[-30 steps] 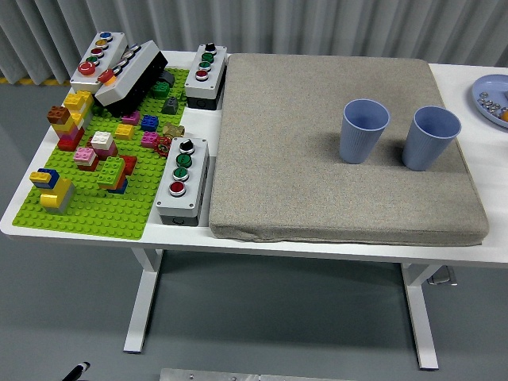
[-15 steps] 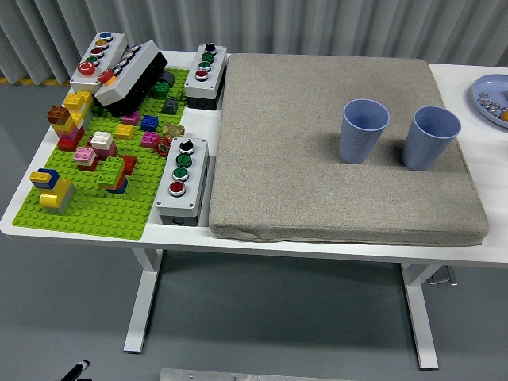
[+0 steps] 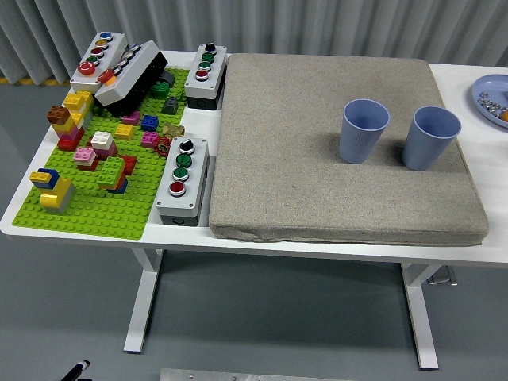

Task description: Pick cup pour cup place

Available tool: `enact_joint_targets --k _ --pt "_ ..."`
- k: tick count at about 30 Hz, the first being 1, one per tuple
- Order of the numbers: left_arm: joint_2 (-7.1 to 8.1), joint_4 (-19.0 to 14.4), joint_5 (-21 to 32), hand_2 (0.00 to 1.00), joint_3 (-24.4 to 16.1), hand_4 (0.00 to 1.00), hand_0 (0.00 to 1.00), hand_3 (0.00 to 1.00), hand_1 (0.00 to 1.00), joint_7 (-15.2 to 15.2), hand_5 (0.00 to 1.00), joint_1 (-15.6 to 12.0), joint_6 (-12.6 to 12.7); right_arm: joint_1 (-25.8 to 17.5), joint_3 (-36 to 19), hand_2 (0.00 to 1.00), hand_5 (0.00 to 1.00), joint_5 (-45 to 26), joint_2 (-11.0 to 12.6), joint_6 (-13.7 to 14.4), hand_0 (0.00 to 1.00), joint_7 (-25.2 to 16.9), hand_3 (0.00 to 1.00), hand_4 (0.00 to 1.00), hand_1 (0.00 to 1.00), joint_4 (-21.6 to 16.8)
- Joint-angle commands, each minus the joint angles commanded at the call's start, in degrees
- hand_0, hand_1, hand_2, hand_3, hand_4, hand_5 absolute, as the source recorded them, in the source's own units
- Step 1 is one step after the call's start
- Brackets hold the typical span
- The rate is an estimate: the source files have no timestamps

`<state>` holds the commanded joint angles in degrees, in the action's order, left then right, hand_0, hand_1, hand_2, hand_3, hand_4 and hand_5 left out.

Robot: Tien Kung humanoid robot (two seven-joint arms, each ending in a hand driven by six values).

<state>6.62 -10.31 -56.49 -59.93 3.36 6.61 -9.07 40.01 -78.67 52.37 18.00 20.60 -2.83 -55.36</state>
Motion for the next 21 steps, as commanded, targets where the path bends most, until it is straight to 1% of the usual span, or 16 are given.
enact_joint_targets --k 21 --pt "0.03 0.0 0.31 0.897 0.2 0.645 0.873 0.794 0.838 -0.03 0.998 -0.01 0.07 0.2 0.35 0.729 0.998 0.01 -0.05 0.07 0.812 0.02 0.749 0.808 0.748 -0.15"
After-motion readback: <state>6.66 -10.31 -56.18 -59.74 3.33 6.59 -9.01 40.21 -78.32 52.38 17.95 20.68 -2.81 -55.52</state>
